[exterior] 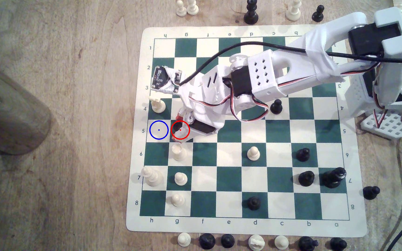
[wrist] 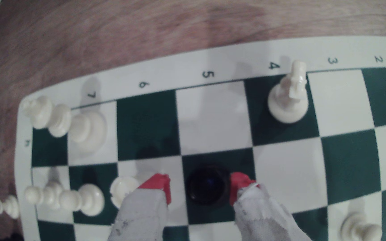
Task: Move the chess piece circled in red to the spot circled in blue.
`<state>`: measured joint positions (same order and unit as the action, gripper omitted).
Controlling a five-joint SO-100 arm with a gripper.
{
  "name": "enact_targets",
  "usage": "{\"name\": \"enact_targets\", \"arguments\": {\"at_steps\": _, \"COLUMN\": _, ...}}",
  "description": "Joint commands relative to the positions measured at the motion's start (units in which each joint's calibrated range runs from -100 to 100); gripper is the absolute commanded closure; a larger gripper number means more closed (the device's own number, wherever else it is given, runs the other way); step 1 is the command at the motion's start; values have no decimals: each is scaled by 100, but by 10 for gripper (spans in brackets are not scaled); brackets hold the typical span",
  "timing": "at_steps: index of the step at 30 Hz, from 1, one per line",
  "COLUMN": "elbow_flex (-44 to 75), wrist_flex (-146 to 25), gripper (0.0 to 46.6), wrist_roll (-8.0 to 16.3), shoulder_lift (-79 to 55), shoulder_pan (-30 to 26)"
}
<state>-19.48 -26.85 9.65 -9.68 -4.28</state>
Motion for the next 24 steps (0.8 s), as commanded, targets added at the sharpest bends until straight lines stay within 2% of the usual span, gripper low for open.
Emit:
{"name": "enact_targets", "arguments": {"at_steps": 1, "elbow_flex": 80, "wrist_flex": 97, "gripper": 356, "wrist_roll": -34, "shoulder_lift": 144, "shoulder_pan": 17}}
{"name": "enact_targets", "arguments": {"at_steps": 8, "elbow_flex": 62, "wrist_flex": 97, "gripper": 345, "wrist_roll": -34, "shoulder_lift": 102, "shoulder_pan": -6}}
{"name": "enact_targets", "arguments": {"at_steps": 15, "elbow_flex": 53, "wrist_flex": 97, "gripper": 362, "wrist_roll": -34, "shoulder_lift": 51, "shoulder_pan": -45}}
{"name": "enact_targets", "arguments": {"at_steps": 24, "elbow_flex": -183, "wrist_flex": 269, "gripper": 444, "wrist_roll": -39, "shoulder_lift": 323, "shoulder_pan": -53}}
